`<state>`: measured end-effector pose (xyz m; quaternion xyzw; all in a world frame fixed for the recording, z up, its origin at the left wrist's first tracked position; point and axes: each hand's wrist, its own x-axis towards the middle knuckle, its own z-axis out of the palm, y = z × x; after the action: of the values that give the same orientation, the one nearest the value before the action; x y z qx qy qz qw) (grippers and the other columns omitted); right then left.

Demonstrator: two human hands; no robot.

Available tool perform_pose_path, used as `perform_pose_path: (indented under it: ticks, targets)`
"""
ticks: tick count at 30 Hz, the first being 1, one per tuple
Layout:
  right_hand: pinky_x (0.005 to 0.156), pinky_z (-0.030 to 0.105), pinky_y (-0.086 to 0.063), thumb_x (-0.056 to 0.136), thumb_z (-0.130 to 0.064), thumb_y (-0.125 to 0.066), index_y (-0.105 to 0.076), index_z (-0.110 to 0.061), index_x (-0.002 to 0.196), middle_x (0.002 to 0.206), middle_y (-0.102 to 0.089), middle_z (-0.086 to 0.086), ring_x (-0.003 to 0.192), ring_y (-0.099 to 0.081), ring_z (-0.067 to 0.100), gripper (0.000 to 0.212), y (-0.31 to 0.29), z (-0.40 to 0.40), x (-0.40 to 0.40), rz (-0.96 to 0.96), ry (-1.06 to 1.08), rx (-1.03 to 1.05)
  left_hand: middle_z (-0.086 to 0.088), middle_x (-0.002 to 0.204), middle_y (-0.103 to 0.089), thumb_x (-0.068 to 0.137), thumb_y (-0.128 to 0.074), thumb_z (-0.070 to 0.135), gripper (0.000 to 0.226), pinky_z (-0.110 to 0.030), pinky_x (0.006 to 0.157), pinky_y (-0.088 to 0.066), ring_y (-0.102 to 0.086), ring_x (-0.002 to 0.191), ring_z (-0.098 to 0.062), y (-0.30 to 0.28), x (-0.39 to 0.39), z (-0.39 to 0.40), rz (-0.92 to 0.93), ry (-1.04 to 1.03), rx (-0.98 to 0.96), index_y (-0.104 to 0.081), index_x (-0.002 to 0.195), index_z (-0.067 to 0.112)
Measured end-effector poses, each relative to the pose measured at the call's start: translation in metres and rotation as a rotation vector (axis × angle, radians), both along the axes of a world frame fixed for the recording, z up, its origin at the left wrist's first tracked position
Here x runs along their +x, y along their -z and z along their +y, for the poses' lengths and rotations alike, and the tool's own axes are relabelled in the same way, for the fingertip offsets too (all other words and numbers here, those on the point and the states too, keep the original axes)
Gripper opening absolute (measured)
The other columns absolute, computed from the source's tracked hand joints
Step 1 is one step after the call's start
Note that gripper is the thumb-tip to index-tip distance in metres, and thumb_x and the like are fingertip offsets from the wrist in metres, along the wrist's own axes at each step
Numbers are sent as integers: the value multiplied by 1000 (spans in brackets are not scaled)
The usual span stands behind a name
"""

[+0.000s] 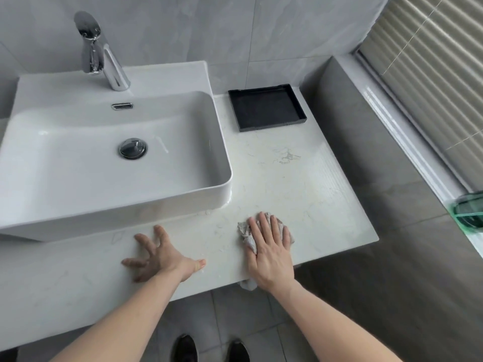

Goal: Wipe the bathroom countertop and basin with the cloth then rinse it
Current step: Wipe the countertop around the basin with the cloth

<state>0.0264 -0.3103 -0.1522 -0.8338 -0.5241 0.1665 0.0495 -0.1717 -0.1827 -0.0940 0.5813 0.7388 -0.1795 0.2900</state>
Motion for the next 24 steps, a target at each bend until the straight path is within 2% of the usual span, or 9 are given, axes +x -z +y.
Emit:
perform_pose_path:
  ticks: [4,8,10,12,14,16,19,22,24]
  targets:
    - [127,51,8,102,-50,-16,10,-36,162,170,19,-7,155,23,19,66,3,-16,70,-56,161,-22,7,164,25,48,-83,75,147,-62,107,-40,5,147,-57,1,-3,-5,7,20,34,13,155,41]
    - [126,53,8,103,-50,-17,3,-34,163,171,12,-4,157,16,20,65,3,-29,139,-70,395,-44,9,168,10,54,-67,88,132,-47,98,-47,-3,149,-52,7,-16,-21,15,89,171,2,157,42]
    - [126,53,7,103,-51,-17,-2,-33,163,172,8,-3,158,12,22,65,2,-29,154,-76,488,-45,9,169,5,64,-50,93,117,-42,100,-47,-4,153,-40,13,-24,-36,12,192,287,-5,158,40]
    - [126,54,8,102,-52,-17,-4,-32,163,172,5,-2,158,9,24,66,5,-24,154,-101,521,-42,9,169,5,77,-34,90,101,-44,109,-42,-1,156,-23,24,-29,-53,-10,283,384,-8,160,38]
    - [125,56,8,101,-53,-16,-5,-31,163,172,4,-2,158,8,26,67,6,-20,151,-110,536,-49,10,169,1,85,-28,84,88,-47,114,-34,-2,156,-18,30,-32,-64,-30,312,456,-12,159,40]
    - [124,58,8,101,-55,-15,-4,-29,164,172,5,0,158,9,27,69,5,-20,148,-107,539,-62,11,168,-14,90,-32,77,75,-48,113,-34,-13,154,-18,34,-39,-64,-103,290,508,-28,155,40]
    - [123,59,9,100,-59,-13,0,-29,163,172,9,0,157,13,27,71,3,-15,131,-87,477,-64,0,153,-42,86,-36,69,69,-49,108,-38,-40,137,-30,42,-63,-48,-223,208,661,-57,138,28]
    - [123,57,13,101,-58,-14,6,-30,163,171,15,0,156,20,25,71,3,-1,83,-50,295,-13,-8,154,-39,83,-37,64,71,-52,114,-32,-35,138,-38,56,-90,-30,-192,69,723,-57,137,22]
    - [124,56,13,103,-57,-14,8,-30,163,170,18,0,155,23,25,69,4,13,45,-19,171,40,-7,157,-36,85,-37,62,69,-51,117,-29,-29,143,-35,61,-95,-29,-143,73,740,-52,141,24]
